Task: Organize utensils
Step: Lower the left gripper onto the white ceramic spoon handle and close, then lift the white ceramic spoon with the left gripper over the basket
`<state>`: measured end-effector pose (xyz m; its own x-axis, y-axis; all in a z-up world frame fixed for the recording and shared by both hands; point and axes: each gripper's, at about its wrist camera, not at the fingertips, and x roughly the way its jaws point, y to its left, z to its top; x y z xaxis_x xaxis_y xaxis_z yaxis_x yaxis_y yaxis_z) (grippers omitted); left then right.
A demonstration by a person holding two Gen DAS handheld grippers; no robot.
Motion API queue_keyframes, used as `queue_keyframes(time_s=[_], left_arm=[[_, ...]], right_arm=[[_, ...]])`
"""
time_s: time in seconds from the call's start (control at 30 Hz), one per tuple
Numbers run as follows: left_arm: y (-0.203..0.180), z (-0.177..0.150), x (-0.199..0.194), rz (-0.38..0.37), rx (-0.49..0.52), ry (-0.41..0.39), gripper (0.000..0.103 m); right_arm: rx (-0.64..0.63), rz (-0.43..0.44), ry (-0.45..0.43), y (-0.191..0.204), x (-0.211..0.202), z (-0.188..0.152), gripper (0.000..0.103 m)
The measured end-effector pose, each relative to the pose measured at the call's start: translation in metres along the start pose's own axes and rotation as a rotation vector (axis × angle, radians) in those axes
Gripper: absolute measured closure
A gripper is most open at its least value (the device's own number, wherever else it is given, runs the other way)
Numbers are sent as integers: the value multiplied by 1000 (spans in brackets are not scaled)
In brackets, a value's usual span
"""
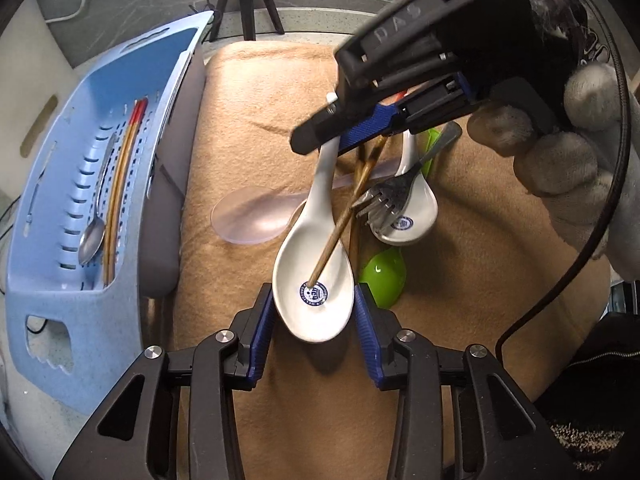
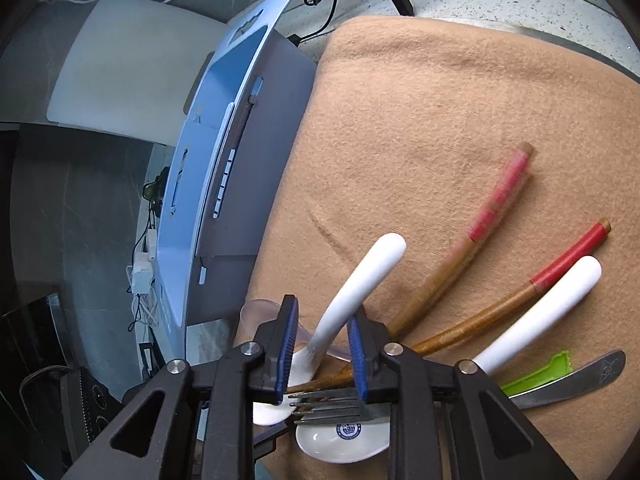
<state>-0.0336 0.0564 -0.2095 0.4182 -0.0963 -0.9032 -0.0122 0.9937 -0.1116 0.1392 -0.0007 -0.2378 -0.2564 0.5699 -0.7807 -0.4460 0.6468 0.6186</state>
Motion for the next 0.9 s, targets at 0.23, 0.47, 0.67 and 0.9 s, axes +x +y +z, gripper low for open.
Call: queue_keyframes(time_s=[0.23, 0.47, 0.67, 0.9], left_arm=[[-5, 11, 7, 4, 9, -10, 67], [1, 10, -2, -1, -25, -23, 67], [7, -1, -19, -9, -74, -48, 67], [16, -7, -43, 3, -106, -86, 67]], right_arm=[[21, 12, -6, -12, -6, 1, 89], [29, 44, -8, -14, -13, 0, 90], [7, 73, 2, 4, -10, -3, 91], [-20, 105, 0, 34, -8, -6, 91]])
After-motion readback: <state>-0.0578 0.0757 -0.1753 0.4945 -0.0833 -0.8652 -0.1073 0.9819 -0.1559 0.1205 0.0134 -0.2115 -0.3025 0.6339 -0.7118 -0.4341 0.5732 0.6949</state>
